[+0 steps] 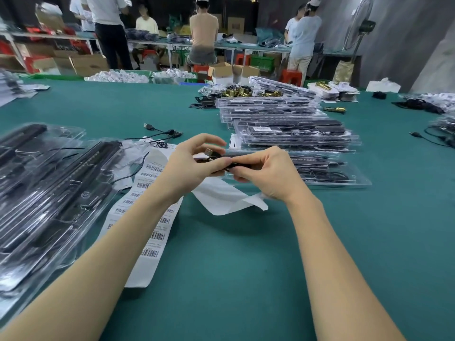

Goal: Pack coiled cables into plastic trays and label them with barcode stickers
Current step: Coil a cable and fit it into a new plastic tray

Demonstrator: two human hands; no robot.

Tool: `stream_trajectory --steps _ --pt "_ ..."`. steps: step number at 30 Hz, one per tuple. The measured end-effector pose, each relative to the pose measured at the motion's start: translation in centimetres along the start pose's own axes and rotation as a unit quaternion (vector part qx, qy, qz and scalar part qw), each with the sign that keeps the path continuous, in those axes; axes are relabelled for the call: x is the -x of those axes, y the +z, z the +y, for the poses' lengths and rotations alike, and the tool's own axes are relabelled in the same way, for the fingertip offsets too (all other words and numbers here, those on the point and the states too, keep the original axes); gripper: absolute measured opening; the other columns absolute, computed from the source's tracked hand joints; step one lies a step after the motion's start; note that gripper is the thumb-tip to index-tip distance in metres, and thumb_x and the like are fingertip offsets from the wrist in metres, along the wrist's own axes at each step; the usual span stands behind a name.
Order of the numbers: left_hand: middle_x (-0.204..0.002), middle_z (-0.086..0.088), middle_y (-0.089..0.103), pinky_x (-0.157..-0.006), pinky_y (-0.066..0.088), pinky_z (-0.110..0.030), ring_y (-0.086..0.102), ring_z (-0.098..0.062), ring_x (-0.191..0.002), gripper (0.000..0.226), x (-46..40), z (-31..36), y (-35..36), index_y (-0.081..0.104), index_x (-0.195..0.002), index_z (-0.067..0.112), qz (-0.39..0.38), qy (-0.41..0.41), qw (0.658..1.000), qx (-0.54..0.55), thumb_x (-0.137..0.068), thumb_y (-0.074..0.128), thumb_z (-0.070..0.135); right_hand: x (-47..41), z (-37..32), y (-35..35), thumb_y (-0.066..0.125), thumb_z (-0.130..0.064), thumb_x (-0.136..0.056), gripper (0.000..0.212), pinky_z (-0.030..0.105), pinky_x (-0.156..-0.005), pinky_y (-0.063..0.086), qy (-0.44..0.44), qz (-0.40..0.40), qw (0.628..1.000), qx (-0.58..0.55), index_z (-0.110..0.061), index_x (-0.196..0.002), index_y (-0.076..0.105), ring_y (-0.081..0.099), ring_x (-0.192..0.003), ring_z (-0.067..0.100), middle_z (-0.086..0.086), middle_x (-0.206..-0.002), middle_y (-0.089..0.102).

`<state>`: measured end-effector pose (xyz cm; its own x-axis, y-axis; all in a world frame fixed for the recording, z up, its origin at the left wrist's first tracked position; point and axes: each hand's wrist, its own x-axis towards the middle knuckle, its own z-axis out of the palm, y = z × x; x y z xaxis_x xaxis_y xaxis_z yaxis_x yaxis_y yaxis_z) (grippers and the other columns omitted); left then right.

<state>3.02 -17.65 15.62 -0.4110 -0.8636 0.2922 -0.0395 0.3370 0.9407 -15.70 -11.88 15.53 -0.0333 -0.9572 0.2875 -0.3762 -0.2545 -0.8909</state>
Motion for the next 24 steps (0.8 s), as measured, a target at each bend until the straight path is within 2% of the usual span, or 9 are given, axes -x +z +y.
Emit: stream_trajectory --steps 2,4,7,10,13,18,22,24 --pt "-0.094 0.005 0.074 -0.078 0.056 -0.023 0.071 -0.013 -0.086 0.021 0.1 0.1 -0.6 0.074 -0.101 0.019 -0.035 0.115 0.981 -0.154 -0.083 0.079 0.011 -0.1 0.2 -0.2 0.076 -0.007 -0.087 0.022 0.027 -0.08 0.061 0.025 -0.002 1.0 -0.007 -0.026 -0.094 0.081 0.076 -0.08 0.02 0.0 -0.083 0.078" --pt "-0.101 0.006 0.072 -0.087 0.052 -0.026 0.066 -0.009 -0.093 0.027 0.1 0.0 -1.0 0.075 -0.106 0.017 -0.063 0.206 0.936 -0.279 -0.081 0.082 0.012 -0.1 0.3 -0.4 0.074 -0.006 -0.088 0.021 0.022 -0.075 0.06 0.04 -0.007 0.999 0.0 -0.026 -0.094 0.08 0.076 -0.077 0.017 -0.001 -0.08 0.078" --pt "-0.111 0.0 0.069 -0.092 0.049 -0.036 0.062 -0.02 -0.103 0.034 0.1 -0.4 -0.9 0.073 -0.116 0.014 -0.051 0.266 0.891 -0.366 -0.083 0.08 0.014 0.2 0.4 -0.7 0.073 -0.004 -0.088 0.021 0.019 -0.07 0.058 0.066 -0.021 0.997 -0.031 -0.023 -0.091 0.079 0.076 -0.073 0.016 0.001 -0.078 0.078" --pt "-0.104 -0.005 0.07 -0.079 0.051 -0.036 0.061 -0.026 -0.093 0.042 0.5 -1.0 0.0 0.067 -0.128 0.015 -0.034 0.286 0.87 -0.4 -0.086 0.077 0.015 0.3 0.7 -1.4 0.072 -0.002 -0.089 0.019 0.022 -0.073 0.059 0.087 -0.041 0.994 -0.057 -0.02 -0.092 0.08 0.075 -0.074 0.017 0.008 -0.083 0.078" --pt "-0.094 -0.007 0.071 -0.071 0.049 -0.031 0.062 -0.025 -0.082 0.035 0.5 -1.3 0.4 0.071 -0.122 0.014 -0.045 0.297 0.87 -0.39 -0.087 0.075 0.013 0.5 1.0 -2.1 0.073 -0.003 -0.089 0.018 0.026 -0.077 0.06 0.097 -0.05 0.992 -0.068 -0.019 -0.095 0.08 0.075 -0.078 0.019 0.01 -0.086 0.078" --pt "-0.08 -0.006 0.071 -0.07 0.049 -0.038 0.06 -0.024 -0.07 0.023 0.2 -1.6 0.6 0.076 -0.112 0.014 -0.06 0.264 0.897 -0.349 -0.089 0.073 0.011 0.4 1.0 -2.3 0.078 -0.011 -0.086 0.026 0.03 -0.091 0.058 0.069 -0.051 0.996 -0.039 -0.021 -0.11 0.078 0.075 -0.093 0.02 0.002 -0.098 0.078" --pt "-0.08 0.0 0.073 -0.072 0.05 -0.035 0.06 -0.02 -0.071 0.02 -0.1 -1.5 0.6 0.078 -0.109 0.016 -0.047 0.193 0.942 -0.271 -0.09 0.072 0.011 0.8 0.6 -2.2 0.08 -0.008 -0.083 0.028 0.019 -0.087 0.054 0.031 -0.051 0.997 -0.057 -0.022 -0.107 0.079 0.073 -0.1 0.014 -0.002 -0.102 0.078" --pt "-0.084 0.001 0.075 -0.074 0.05 -0.037 0.063 -0.022 -0.076 0.02 0.0 -1.3 0.7 0.077 -0.109 0.017 -0.056 0.162 0.953 -0.249 -0.091 0.071 0.014 0.9 0.7 -2.2 0.08 -0.006 -0.082 0.027 0.02 -0.084 0.055 0.029 -0.033 0.997 -0.061 -0.021 -0.104 0.08 0.074 -0.096 0.015 0.0 -0.099 0.078"
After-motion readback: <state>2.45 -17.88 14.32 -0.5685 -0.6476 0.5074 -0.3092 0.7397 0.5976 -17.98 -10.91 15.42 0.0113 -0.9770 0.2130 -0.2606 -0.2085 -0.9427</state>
